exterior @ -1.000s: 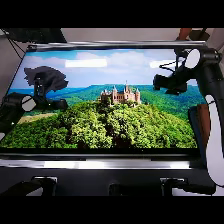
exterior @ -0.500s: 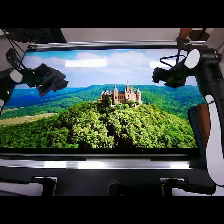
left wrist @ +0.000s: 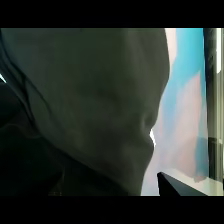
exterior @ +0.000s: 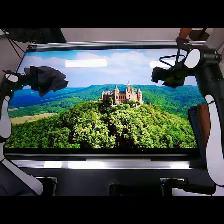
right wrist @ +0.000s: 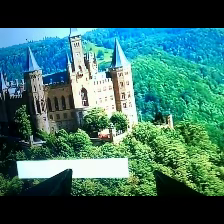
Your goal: Fold the shirts.
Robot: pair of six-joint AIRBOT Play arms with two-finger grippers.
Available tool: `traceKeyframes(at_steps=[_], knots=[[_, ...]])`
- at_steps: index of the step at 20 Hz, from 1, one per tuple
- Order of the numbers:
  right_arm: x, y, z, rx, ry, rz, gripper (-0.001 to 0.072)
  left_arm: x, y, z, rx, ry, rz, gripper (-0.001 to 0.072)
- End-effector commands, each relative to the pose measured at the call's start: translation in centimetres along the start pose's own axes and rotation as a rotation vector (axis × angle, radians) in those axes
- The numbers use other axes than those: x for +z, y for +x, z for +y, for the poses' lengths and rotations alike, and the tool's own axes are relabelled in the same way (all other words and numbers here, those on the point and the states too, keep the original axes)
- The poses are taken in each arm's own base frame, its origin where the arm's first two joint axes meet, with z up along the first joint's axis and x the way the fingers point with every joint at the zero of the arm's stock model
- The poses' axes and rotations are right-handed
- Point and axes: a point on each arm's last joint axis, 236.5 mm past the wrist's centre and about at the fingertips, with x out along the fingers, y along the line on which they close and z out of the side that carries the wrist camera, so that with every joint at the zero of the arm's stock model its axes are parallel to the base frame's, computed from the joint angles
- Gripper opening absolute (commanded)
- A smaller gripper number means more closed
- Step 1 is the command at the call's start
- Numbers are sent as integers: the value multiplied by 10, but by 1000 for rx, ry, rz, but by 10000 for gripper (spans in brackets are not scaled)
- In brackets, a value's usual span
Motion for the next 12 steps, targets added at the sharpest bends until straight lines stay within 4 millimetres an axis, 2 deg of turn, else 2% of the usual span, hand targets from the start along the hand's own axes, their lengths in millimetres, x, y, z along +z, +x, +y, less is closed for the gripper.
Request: traceKeyframes(at_steps=[1, 5, 6, 8, 9, 11, 12], knots=[[-2, 0, 5, 22, 7, 7, 622, 9, 33, 8, -54, -76, -64, 720], [-6, 0, 4, 16, 7, 26, 622, 12, 50, 11, -90, -112, -114, 709], [-8, 0, 3, 14, 6, 33, 622, 11, 52, 14, -85, -111, -111, 552], [-9, 0, 2, 9, 5, 40, 623, 9, 53, 16, -75, -64, -103, 108], [-10, 0, 2, 8, 4, 40, 623, 6, 51, 14, -73, -37, -93, 30], [-3, 0, -1, -6, -14, 12, 623, 6, 37, -8, -99, 83, -103, 28], [4, 0, -3, -12, -27, -15, 623, 6, 23, -29, -126, 187, -121, 28]])
